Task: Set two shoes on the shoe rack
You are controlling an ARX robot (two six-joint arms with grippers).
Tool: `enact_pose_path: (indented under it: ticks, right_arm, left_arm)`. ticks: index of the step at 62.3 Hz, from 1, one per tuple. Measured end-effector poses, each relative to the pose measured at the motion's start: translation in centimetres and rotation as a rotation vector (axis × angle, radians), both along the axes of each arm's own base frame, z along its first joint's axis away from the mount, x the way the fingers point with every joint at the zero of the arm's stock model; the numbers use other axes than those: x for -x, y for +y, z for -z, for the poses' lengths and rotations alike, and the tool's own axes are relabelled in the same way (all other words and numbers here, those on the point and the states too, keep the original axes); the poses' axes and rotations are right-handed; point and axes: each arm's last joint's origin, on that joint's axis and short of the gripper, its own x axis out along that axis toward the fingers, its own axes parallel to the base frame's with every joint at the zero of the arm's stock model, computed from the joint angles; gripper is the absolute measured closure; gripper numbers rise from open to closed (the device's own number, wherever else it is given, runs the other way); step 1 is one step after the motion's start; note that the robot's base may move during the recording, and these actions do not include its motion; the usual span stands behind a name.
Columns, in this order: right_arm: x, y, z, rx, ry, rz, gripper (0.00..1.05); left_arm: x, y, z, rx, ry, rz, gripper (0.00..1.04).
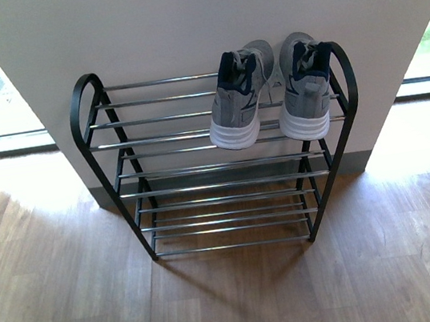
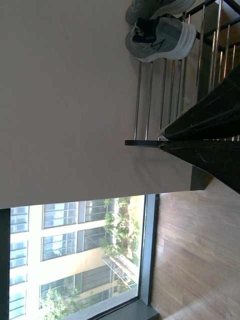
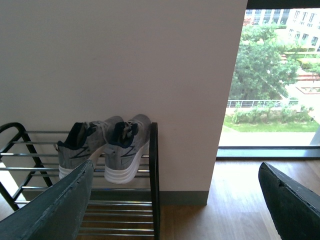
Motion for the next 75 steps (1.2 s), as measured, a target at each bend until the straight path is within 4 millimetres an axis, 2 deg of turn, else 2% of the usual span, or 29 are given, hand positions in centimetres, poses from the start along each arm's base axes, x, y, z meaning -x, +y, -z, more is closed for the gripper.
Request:
enact_pose_path:
  ticks: [19, 28, 38, 46, 53, 67, 70, 75]
  right_arm:
    - [0.0, 0.0, 0.0, 0.000, 0.000, 0.000, 0.09]
    - [0.0, 0.0, 0.0, 0.000, 0.000, 0.000, 0.09]
    - [0.0, 0.0, 0.0, 0.000, 0.000, 0.000, 0.09]
    - [0.0, 0.0, 0.0, 0.000, 0.000, 0.000, 0.09]
    - [0.0, 0.0, 0.0, 0.000, 0.001, 0.002, 0.09]
    - [0.0, 0.0, 0.0, 0.000, 0.000, 0.002, 0.09]
    - [0.0, 0.0, 0.0, 0.000, 0.001, 0.002, 0.09]
    - [0.0, 0.0, 0.0, 0.000, 0.001, 0.002, 0.09]
  left_arm:
    - [0.6, 0.0, 0.0, 0.000, -0.001, 0.000, 1.04]
    - [1.7, 0.0, 0.4, 0.000, 0.014, 0.000, 1.04]
    - [1.7, 0.0, 0.4, 0.000, 0.017, -0.001, 1.03]
    - [1.7, 0.0, 0.4, 0.000, 0.017, -0.001, 0.82]
    - [1.7, 0.0, 0.4, 0.000, 0.017, 0.000, 0.53]
    - [1.7, 0.0, 0.4, 0.000, 0.017, -0.001, 0.14]
    - [1.7, 0.0, 0.4, 0.000, 0.017, -0.001, 0.08]
    - [1.7, 0.0, 0.4, -0.002, 0.017, 0.000, 0.10]
